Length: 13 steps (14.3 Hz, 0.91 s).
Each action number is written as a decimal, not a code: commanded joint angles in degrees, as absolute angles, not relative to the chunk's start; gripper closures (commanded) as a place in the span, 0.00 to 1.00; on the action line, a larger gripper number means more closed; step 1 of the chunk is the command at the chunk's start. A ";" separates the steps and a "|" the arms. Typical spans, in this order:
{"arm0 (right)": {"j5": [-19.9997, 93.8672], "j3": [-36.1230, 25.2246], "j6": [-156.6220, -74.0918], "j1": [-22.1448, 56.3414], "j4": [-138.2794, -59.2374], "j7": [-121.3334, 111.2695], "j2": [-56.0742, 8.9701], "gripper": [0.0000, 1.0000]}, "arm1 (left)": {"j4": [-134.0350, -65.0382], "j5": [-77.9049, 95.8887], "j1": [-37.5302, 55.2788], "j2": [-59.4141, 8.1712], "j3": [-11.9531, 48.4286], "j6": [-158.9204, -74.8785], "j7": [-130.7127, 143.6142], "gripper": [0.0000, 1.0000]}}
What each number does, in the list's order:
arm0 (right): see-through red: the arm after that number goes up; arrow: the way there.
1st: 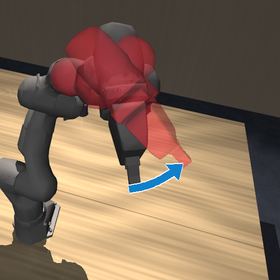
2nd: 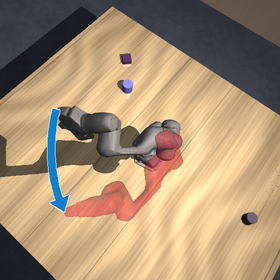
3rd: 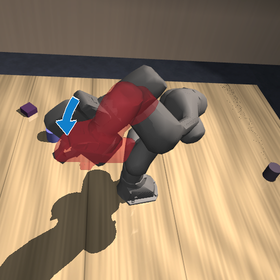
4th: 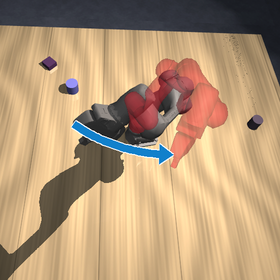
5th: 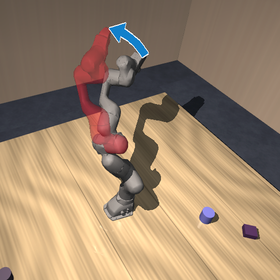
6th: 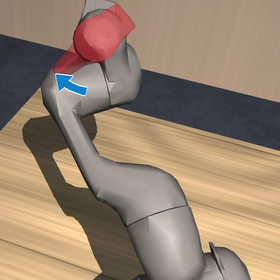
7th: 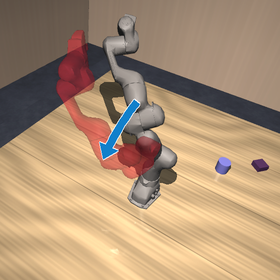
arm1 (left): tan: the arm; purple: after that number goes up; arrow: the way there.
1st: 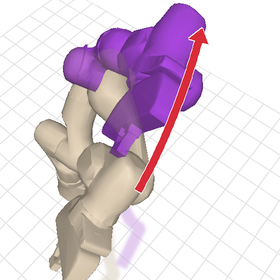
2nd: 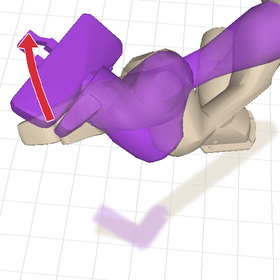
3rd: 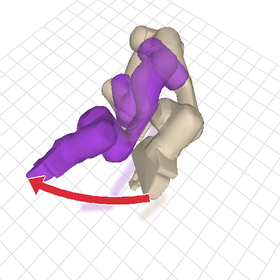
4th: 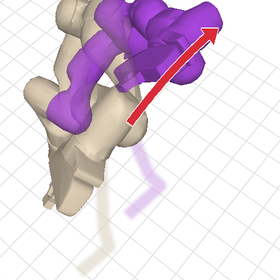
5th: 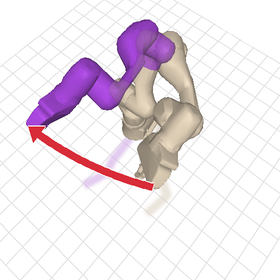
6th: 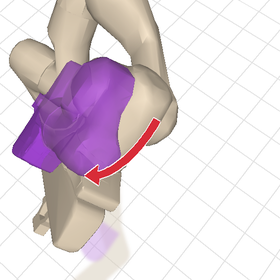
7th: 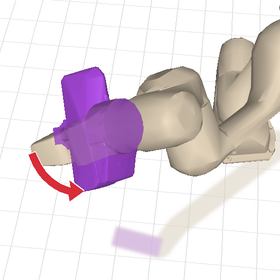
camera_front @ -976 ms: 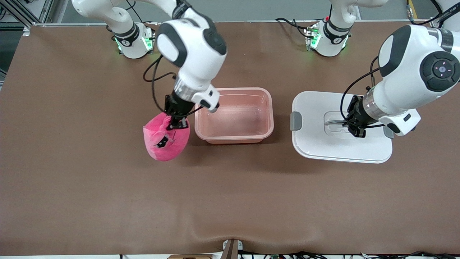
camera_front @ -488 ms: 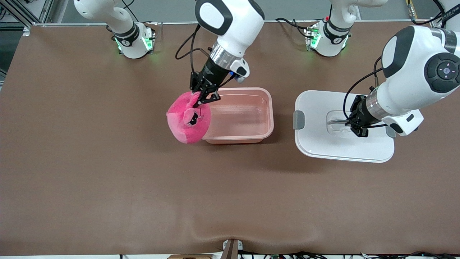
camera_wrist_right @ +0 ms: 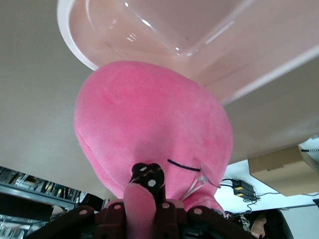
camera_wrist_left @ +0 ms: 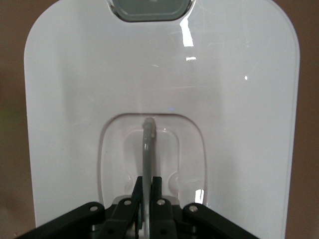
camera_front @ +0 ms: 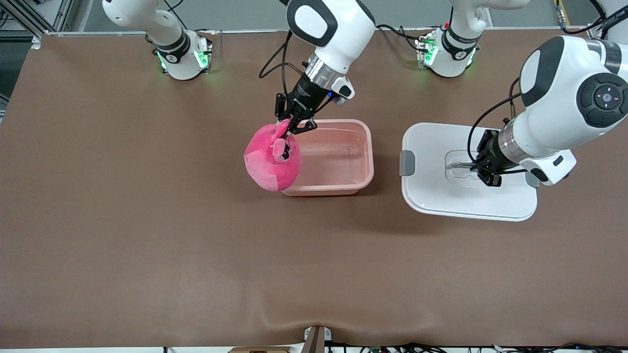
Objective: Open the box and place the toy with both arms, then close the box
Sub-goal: 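Carry the pink toy over the open box with the right gripper and release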
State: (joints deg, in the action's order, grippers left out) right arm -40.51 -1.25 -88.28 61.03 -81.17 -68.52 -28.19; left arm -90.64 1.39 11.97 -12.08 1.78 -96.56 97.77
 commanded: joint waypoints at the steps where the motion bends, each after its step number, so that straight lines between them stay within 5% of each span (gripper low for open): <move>1: -41.92 -1.76 -85.44 63.54 -81.47 -68.20 -28.56 1.00 | -92.55 1.41 11.34 -9.93 2.29 -96.77 96.68 1.00; 3: -41.84 -1.76 -85.08 64.24 -81.39 -68.12 -28.65 0.91 | -92.64 1.41 11.34 -9.93 2.29 -96.77 96.68 1.00; 4: -41.49 -1.76 -85.08 64.60 -81.39 -68.38 -28.65 0.18 | -92.64 1.41 11.34 -9.93 2.29 -96.77 96.68 1.00; 5: -41.40 -1.76 -84.73 65.03 -81.30 -68.20 -28.65 0.00 | -92.64 1.41 11.34 -9.93 2.29 -96.77 96.68 1.00; 13: -39.47 -2.02 -83.76 64.78 -79.19 -68.38 -27.69 0.00 | -92.81 1.49 11.34 -9.84 2.37 -96.77 96.68 1.00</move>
State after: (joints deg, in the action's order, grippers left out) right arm -40.41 -1.53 -84.89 64.49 -79.75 -68.22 -28.50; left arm -90.88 1.39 11.97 -12.08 1.85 -96.56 97.77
